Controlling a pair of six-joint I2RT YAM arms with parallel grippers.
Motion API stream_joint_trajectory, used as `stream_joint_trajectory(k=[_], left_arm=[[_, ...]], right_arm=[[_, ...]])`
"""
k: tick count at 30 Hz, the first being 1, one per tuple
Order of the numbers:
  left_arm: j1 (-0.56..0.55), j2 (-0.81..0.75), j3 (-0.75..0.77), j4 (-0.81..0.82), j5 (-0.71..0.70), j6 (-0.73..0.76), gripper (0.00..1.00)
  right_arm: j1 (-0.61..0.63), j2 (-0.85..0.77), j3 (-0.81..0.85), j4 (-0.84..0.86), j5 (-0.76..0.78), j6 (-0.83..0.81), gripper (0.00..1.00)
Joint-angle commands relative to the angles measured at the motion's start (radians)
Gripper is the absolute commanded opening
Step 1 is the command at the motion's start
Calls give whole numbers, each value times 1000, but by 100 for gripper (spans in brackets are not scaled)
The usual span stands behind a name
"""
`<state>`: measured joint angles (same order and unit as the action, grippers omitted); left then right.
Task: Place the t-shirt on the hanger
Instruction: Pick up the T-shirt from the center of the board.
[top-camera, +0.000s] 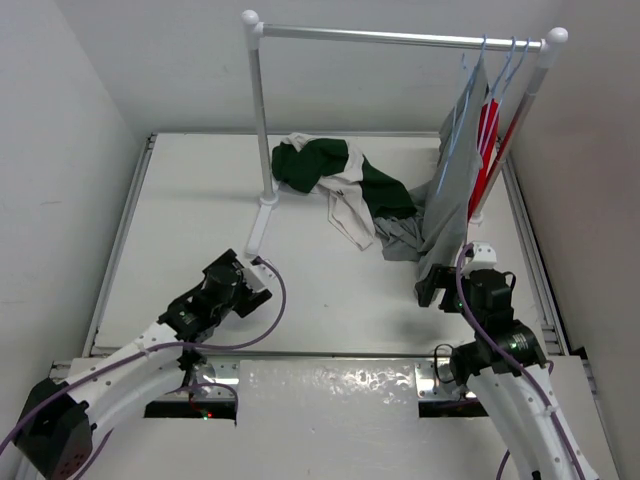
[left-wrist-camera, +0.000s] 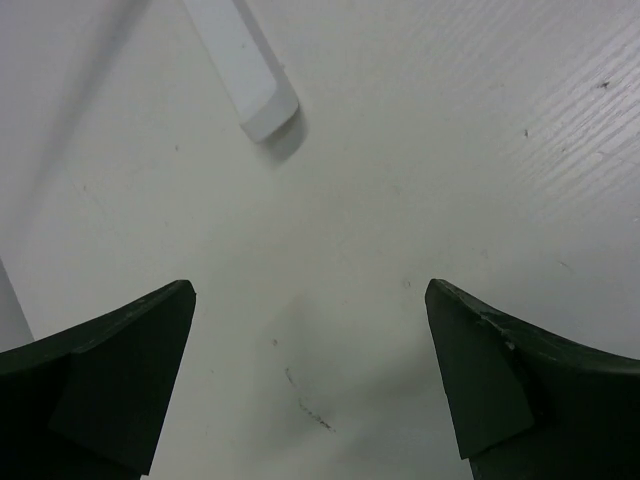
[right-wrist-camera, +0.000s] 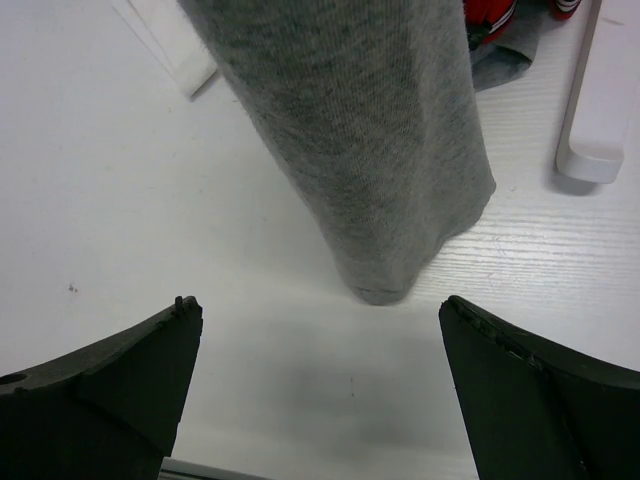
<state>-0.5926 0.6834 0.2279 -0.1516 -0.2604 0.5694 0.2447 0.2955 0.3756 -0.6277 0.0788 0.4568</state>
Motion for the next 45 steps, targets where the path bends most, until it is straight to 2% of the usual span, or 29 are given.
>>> stream_joint_trajectory(k=[1, 3, 7, 9, 10, 11, 12, 13, 14, 15, 16, 17, 19, 20, 21, 24, 27, 28, 30, 34, 36, 37, 38, 39, 41, 43, 44, 45], left_arm=[[13, 15, 33, 87, -37, -35, 97], [11, 10, 31, 106, -50, -40, 98], [11, 18, 50, 135, 113, 78, 98], [8, 99, 92, 179, 157, 98, 98], [5, 144, 167, 190, 156, 116, 98], [-7, 260, 218, 192, 142, 127, 98], [-34, 328, 273, 185, 89, 150, 97], [-47, 406, 407, 173, 58, 150, 97], [-52, 565, 492, 158, 38, 139, 97], [-52, 643, 575, 141, 29, 120, 97], [-52, 724, 746, 82, 21, 81, 97], [-50, 868, 827, 60, 33, 75, 97], [-50, 990, 1012, 40, 85, 61, 97], [-52, 1099, 1071, 46, 92, 57, 97], [-53, 1154, 1203, 43, 81, 44, 99], [-43, 1402, 1433, 2, -32, 8, 100], [-16, 1628, 1811, -46, -161, -29, 100], [-12, 1722, 1868, -51, -195, -26, 100], [10, 1789, 1979, -36, -249, 4, 100], [40, 1848, 1951, 10, -260, 44, 100], [51, 1826, 1845, 71, -241, 66, 85], [54, 1794, 1808, 93, -225, 75, 71], [56, 1779, 1776, 121, -206, 84, 20], [57, 1748, 1725, 127, -204, 84, 0], [48, 1702, 1668, 88, -162, 69, 0], [24, 1578, 1606, 46, -129, 46, 0], [11, 1518, 1523, -3, -75, 21, 0], [-2, 1393, 1481, -40, -35, 15, 0]], right_arm=[[2, -13, 6, 51, 15, 20, 99], [2, -10, 3, 56, 15, 22, 99], [2, 7, 2, 63, 10, 22, 99], [2, 14, 3, 65, 4, 22, 99], [2, 16, 3, 66, 4, 22, 99], [2, 19, 3, 65, 3, 23, 99], [1, 21, 5, 63, 3, 22, 99], [2, 19, 3, 62, 6, 20, 99], [2, 17, 5, 59, 9, 22, 99], [2, 16, 0, 60, 18, 23, 99], [2, 11, -1, 63, 22, 26, 99], [2, 8, -4, 63, 26, 28, 99], [2, 2, -6, 65, 36, 29, 99], [2, 2, -6, 62, 42, 28, 99], [1, 1, -4, 60, 50, 29, 99], [2, 2, 0, 52, 55, 31, 99], [2, 5, -3, 52, 50, 33, 99], [2, 7, -3, 56, 49, 31, 99], [4, 10, -6, 57, 42, 29, 99], [4, 21, -4, 59, 44, 25, 99], [2, 22, -3, 59, 42, 22, 99], [4, 24, -3, 59, 41, 23, 99], [2, 24, -3, 59, 38, 22, 99], [4, 22, -1, 59, 33, 20, 99], [2, 22, -1, 56, 27, 22, 99], [4, 14, -1, 56, 24, 22, 99], [4, 13, -1, 57, 18, 20, 99], [4, 10, -4, 60, 18, 20, 99]])
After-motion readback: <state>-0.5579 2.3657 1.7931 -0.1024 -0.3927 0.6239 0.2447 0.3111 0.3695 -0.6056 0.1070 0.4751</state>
